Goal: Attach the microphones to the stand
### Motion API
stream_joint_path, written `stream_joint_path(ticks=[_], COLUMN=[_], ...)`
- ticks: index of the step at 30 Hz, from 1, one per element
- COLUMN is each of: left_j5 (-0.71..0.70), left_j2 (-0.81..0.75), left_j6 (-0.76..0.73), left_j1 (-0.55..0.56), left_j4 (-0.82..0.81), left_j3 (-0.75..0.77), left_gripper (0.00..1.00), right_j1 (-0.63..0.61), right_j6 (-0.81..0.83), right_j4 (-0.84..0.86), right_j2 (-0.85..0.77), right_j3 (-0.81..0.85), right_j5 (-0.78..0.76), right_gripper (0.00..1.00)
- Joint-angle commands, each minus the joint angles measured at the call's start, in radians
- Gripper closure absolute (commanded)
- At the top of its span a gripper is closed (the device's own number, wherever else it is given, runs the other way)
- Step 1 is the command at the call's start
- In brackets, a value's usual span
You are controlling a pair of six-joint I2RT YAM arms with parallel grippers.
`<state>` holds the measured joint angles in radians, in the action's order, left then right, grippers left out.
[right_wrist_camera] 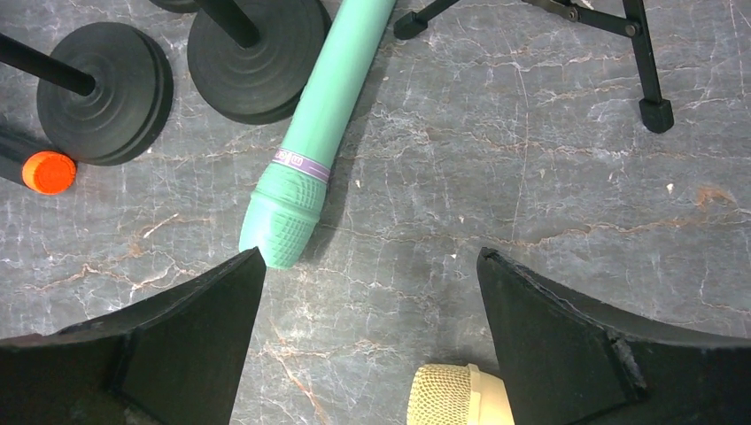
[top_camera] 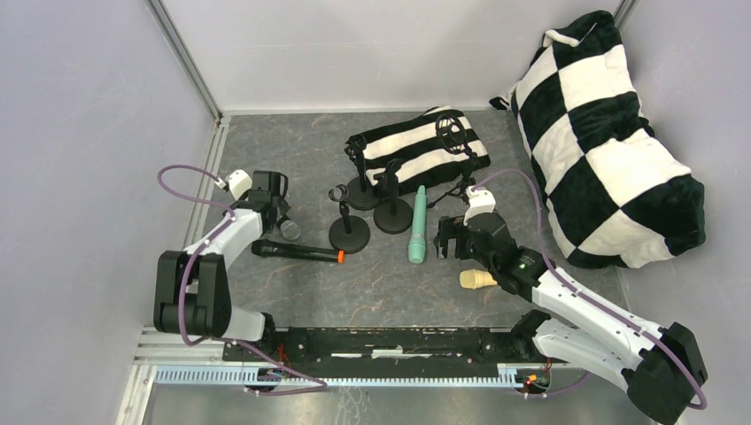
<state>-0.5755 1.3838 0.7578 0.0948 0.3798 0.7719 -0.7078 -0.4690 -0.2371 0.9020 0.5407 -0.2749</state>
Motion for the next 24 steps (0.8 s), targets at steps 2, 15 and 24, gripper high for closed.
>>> stream_joint_path(ticks=[2, 15, 24], left_j5=[0.054, 0.075, 0.121], left_j2=[0.101, 0.306, 0.354], left_j6=[0.023, 0.037, 0.041], left_j1=[-0.025, -0.033, -0.033], left_j4=[-0.131, -0.125, -0.151], left_j3=[0.084, 0.193, 0.182], left_gripper=[0.00, 0.05, 0.19], right_j1=[-0.003, -0.003, -0.003], right_j6=[0.036, 0.080, 0.100], right_j4=[0.003, -0.027, -0.046], right_j2=[-0.015, -0.032, -0.042], right_j3=[-0.005, 0.001, 0.016], right_j5=[-0.022, -0.041, -0.059], right_gripper=[0.03, 0.02, 0.02])
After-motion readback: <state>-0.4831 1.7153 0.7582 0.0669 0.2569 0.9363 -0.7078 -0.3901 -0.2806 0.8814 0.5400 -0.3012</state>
